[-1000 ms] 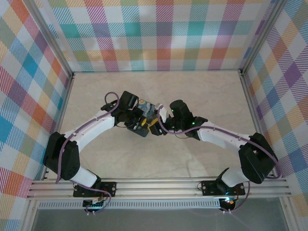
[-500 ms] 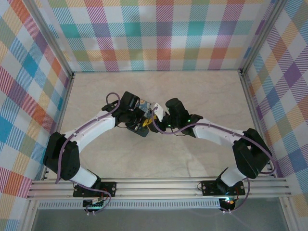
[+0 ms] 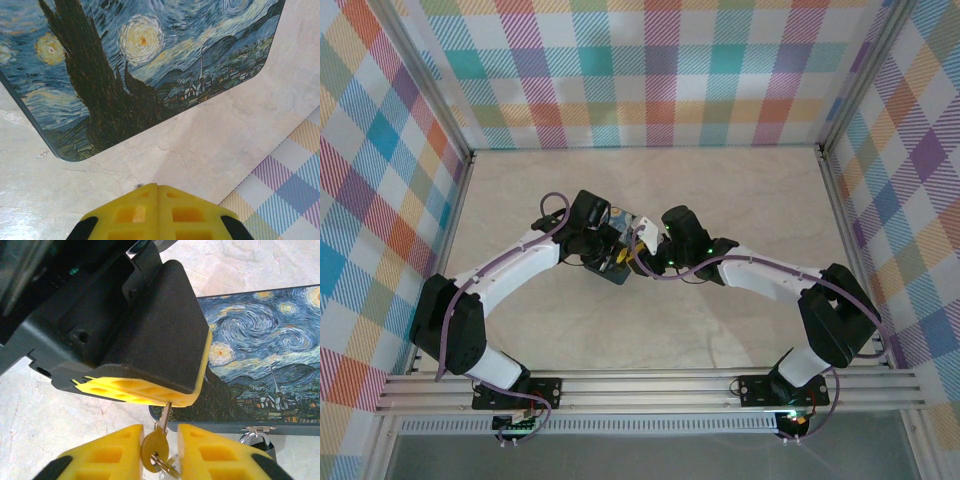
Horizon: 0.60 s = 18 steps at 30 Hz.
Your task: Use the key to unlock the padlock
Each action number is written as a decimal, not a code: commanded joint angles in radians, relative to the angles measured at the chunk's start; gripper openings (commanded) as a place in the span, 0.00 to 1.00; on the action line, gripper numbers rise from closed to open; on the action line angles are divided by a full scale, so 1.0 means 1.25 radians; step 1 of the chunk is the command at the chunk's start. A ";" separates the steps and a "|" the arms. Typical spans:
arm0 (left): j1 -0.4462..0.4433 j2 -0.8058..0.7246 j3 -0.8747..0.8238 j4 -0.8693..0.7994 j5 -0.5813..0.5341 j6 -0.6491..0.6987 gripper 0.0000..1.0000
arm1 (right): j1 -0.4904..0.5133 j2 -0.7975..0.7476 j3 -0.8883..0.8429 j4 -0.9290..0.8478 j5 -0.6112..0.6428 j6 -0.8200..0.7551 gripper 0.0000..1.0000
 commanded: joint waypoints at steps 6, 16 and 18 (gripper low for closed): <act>-0.005 -0.006 0.014 -0.014 0.013 -0.005 0.00 | 0.002 0.009 0.015 0.010 0.015 -0.008 0.11; -0.004 -0.008 0.012 -0.029 -0.002 0.003 0.00 | 0.002 0.002 0.020 -0.034 -0.046 0.014 0.00; -0.002 -0.007 0.013 -0.029 -0.001 0.004 0.13 | -0.001 0.000 0.017 -0.038 -0.062 0.046 0.00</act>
